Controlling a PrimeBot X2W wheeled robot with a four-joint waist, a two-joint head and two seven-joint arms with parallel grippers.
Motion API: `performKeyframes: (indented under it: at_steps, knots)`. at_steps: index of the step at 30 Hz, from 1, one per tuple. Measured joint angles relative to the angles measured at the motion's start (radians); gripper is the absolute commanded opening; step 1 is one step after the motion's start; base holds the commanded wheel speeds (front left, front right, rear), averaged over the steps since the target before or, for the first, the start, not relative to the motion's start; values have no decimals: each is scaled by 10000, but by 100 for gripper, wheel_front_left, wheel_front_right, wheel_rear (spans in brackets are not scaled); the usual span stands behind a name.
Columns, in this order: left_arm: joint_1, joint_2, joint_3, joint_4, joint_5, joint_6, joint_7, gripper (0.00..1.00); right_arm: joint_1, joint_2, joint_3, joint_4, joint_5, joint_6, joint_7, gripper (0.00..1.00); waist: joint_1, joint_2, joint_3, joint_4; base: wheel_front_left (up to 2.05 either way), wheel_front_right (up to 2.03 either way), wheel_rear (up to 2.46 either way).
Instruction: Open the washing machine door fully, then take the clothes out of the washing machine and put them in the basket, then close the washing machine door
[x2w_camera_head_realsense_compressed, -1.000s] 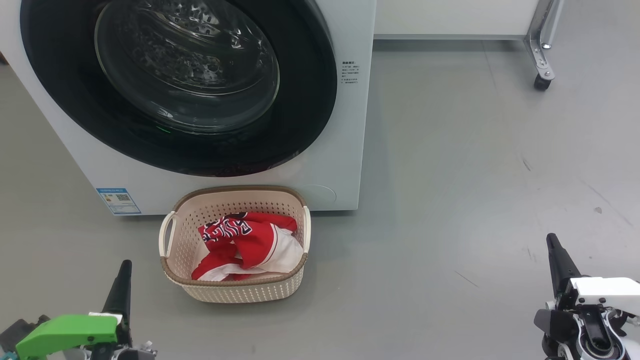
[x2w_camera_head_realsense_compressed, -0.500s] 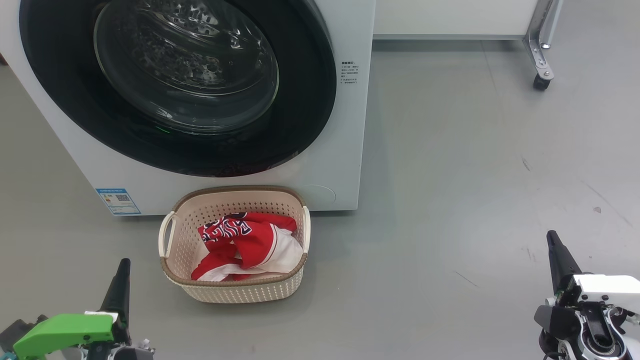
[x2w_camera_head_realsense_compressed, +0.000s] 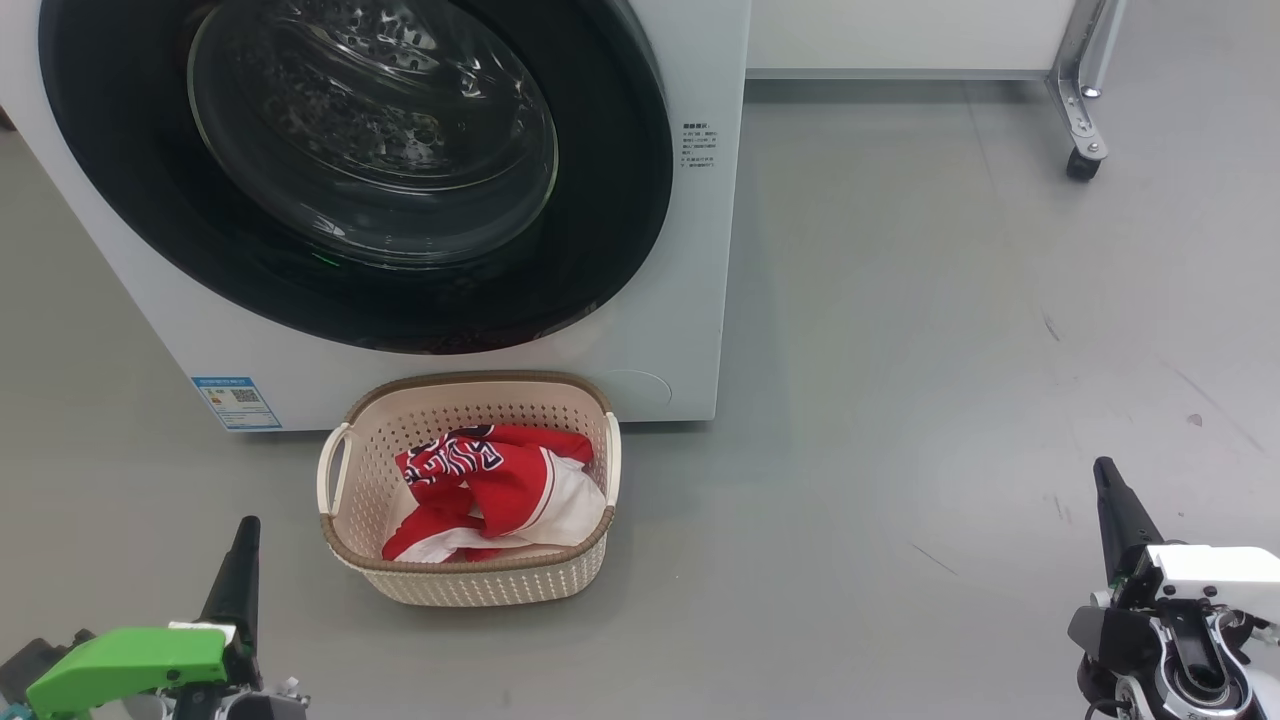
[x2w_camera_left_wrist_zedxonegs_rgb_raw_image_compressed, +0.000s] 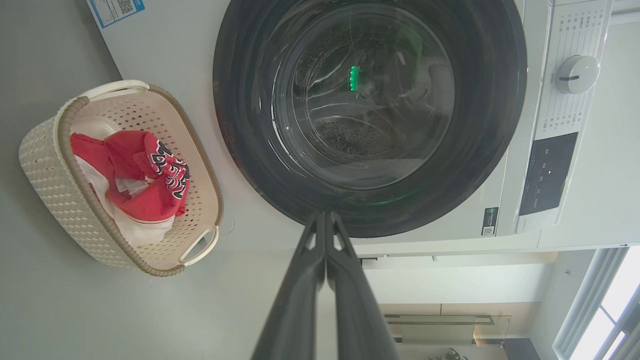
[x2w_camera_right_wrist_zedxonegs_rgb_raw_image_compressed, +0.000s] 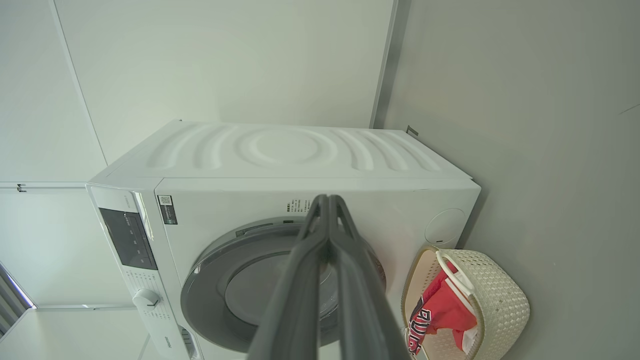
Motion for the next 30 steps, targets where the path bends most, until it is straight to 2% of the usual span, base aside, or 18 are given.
performKeyframes:
  at_steps: [30]
  knots:
    - [-5, -2, 29, -6, 0, 0, 50, 0, -21, 36, -29, 61, 0, 19, 73, 0, 0, 0, -1, -1, 0, 0, 0]
